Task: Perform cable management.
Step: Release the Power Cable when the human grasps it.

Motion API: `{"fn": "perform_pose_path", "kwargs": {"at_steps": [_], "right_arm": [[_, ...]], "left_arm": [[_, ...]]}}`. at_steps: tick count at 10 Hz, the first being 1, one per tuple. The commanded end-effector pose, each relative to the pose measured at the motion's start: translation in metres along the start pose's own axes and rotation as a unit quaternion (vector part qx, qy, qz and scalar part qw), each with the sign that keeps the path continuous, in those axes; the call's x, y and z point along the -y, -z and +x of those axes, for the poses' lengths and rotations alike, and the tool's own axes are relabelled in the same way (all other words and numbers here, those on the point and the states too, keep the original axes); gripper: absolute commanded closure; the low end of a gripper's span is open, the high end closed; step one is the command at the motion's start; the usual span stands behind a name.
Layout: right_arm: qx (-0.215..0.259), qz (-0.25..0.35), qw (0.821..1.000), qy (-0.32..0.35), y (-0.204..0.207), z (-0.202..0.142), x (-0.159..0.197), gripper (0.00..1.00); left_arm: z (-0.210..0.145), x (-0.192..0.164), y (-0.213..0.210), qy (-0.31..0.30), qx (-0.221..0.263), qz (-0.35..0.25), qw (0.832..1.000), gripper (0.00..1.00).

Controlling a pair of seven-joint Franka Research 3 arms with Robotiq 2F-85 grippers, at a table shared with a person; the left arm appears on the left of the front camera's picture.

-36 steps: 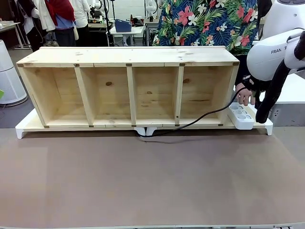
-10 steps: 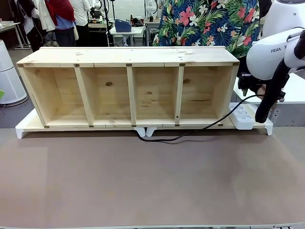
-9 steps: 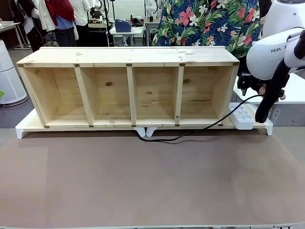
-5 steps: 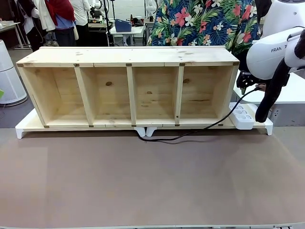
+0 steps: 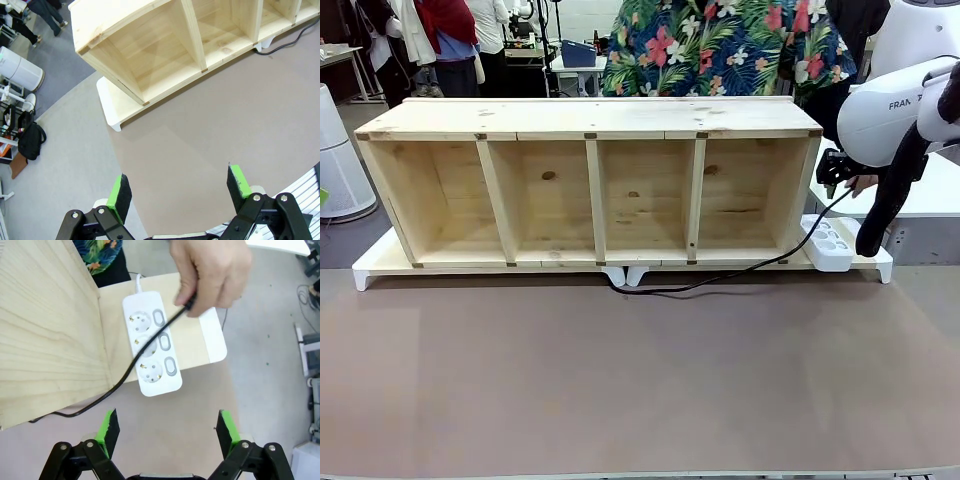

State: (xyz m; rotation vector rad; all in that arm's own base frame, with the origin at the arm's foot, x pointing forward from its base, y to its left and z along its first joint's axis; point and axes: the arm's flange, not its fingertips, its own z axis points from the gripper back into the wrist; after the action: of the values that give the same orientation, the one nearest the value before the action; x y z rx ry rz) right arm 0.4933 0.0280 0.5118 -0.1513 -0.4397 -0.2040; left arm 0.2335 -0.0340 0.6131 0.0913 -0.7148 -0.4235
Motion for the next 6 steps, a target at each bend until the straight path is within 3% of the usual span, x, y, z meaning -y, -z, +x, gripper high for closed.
{"fn": "perform_pose_path", "kwargs": {"at_steps": [1,6], "right_arm": [[-0.003,-0.001,1.000,0.000,0.0011,-0.0004,0.0002,0.00],[-0.003,-0.001,1.000,0.000,0.0011,-0.0004,0.0002,0.00]], "left_arm": [[0.0002,-0.0008,-0.0003,-0.002,0.001,0.001,1.000,0.00],[0.0002,-0.0008,-0.0003,-0.002,0.001,0.001,1.000,0.00]]}}
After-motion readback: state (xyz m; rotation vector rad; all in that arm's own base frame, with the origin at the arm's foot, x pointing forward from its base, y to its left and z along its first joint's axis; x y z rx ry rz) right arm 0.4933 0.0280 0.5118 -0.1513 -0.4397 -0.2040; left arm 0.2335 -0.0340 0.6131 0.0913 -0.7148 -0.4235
